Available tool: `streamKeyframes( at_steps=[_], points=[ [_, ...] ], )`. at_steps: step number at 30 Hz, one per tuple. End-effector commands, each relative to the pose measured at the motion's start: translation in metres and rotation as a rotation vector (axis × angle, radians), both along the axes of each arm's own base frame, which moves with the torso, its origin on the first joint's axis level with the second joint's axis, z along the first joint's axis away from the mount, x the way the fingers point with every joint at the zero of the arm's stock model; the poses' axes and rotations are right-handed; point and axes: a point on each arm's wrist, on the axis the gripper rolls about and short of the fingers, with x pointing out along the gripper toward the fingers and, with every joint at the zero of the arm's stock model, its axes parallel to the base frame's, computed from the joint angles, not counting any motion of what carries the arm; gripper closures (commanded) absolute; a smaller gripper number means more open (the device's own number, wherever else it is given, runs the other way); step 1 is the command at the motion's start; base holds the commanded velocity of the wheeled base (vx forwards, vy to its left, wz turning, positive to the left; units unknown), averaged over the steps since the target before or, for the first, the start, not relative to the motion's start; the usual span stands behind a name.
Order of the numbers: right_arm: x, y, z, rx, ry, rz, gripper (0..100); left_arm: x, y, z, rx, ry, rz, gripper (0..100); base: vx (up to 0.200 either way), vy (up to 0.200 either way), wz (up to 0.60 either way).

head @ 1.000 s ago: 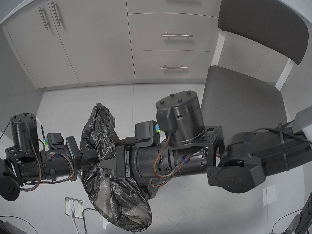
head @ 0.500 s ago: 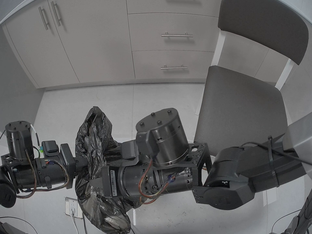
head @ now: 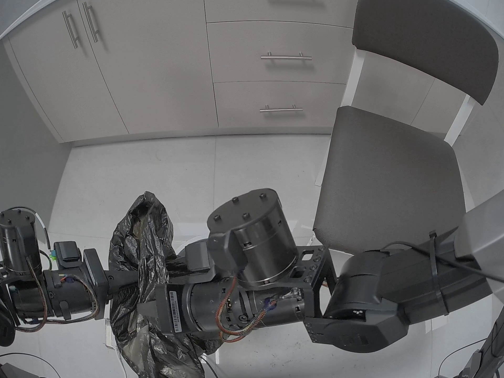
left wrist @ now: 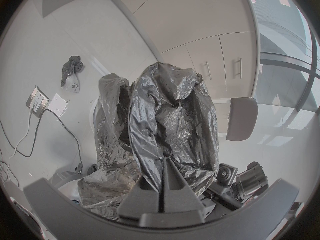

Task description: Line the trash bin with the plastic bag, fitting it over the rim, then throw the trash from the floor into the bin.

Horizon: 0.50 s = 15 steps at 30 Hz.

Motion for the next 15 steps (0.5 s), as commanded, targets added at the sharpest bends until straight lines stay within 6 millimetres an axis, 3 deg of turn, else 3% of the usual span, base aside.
streamKeyframes(
  at_steps=[1,8,15],
  points=[
    [0.002,-0.005,0.003,0.004,-0.005,-0.013,100,-0.004,0.002,-0.002,0.009,0.000,0.000,100,0.000,0.000,0.00],
    [0.010,-0.017,0.005,0.002,-0.004,-0.046,100,-0.006,0.005,-0.008,0.036,0.010,0.030,100,0.000,0.000,0.00],
    [0.017,-0.025,-0.009,-0.034,0.015,-0.068,100,-0.008,0.010,-0.015,0.080,0.008,0.063,100,0.000,0.000,0.00]
  ],
)
